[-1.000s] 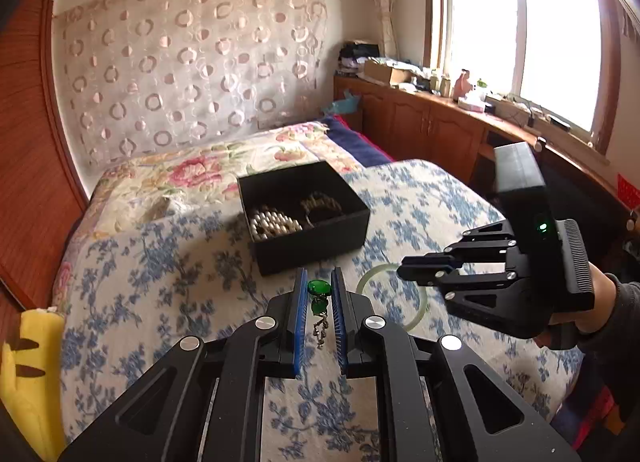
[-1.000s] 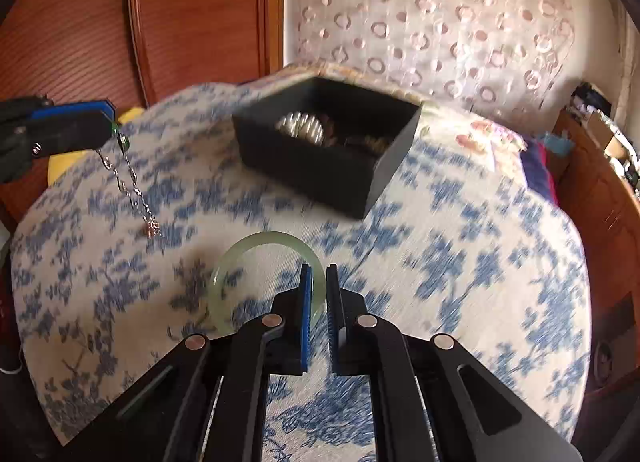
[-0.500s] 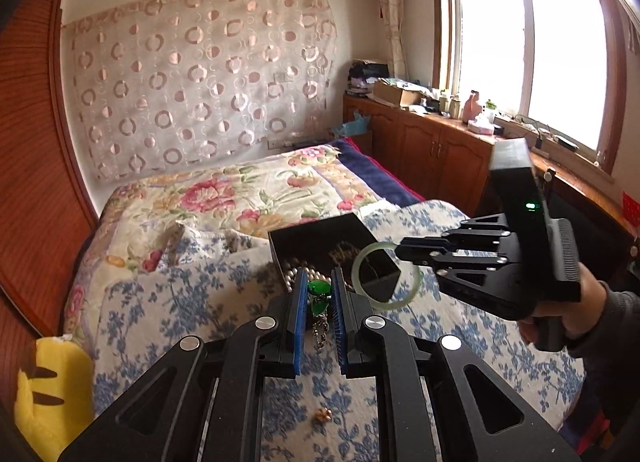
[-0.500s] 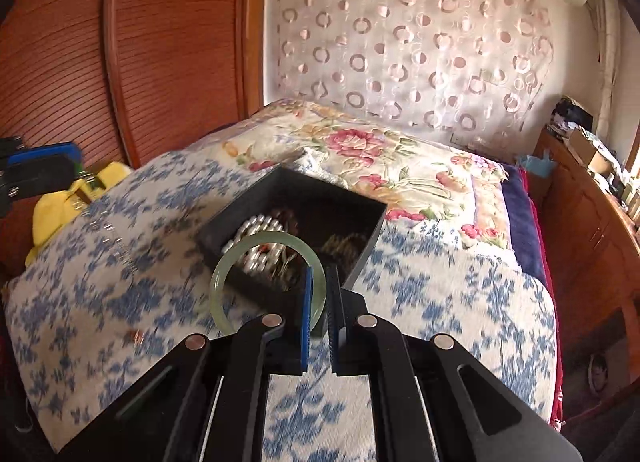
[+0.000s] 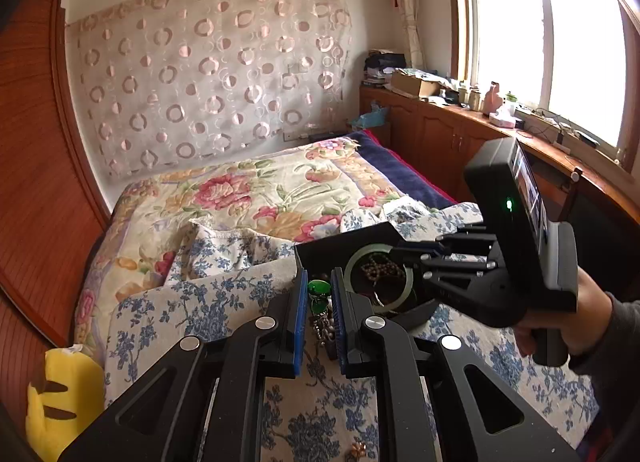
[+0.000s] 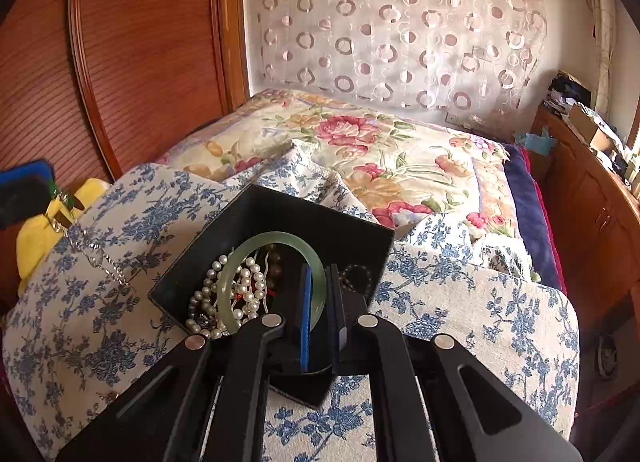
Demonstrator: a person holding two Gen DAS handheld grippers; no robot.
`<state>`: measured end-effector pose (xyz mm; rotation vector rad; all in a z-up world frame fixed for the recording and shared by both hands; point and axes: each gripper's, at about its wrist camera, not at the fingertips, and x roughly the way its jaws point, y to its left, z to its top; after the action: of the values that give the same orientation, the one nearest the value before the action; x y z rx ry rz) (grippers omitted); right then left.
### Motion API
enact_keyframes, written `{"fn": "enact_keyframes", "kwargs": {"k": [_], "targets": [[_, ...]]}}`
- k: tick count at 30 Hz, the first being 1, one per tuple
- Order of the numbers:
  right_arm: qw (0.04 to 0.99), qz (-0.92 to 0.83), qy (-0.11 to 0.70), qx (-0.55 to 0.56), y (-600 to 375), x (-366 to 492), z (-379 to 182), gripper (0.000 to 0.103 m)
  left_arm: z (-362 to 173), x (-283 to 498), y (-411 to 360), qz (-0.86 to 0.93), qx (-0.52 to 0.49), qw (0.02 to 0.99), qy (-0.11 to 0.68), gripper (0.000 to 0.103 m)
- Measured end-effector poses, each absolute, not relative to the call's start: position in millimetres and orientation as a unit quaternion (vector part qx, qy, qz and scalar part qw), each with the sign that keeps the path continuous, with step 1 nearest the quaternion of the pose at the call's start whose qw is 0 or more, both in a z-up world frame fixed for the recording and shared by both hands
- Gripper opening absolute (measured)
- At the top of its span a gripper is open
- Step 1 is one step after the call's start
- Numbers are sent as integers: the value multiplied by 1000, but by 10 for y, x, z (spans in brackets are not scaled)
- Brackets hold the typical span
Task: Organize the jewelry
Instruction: 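Drop the pendant chain into the box with the left gripper while the right drops the bangle in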
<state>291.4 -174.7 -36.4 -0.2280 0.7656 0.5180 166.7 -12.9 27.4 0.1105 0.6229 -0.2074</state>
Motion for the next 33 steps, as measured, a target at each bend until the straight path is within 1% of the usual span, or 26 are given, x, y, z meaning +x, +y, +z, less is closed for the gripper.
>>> {"fn": "enact_keyframes", "kwargs": {"k": [3,5,9,17,33], "targets": [[883,256,379,-108,-1704,2924,-440,9,282,1729,-132,-104,49,945,308,11],[882,257,380,-104,-1711,2910,-460,12,302,1760,-156,-105,49,945,306,11],[878,269,386,-83,-1789,2904,-461,12,337,1803,-216,-107,49,946,303,11],[882,270,378,-78,-1997,2807,-379,12,351,1929,-422,-116,54,946,299,11],[896,254,350,-100,-2306,2528,-323,12,340,2030,-496,-116,48,947,295,12]]}}
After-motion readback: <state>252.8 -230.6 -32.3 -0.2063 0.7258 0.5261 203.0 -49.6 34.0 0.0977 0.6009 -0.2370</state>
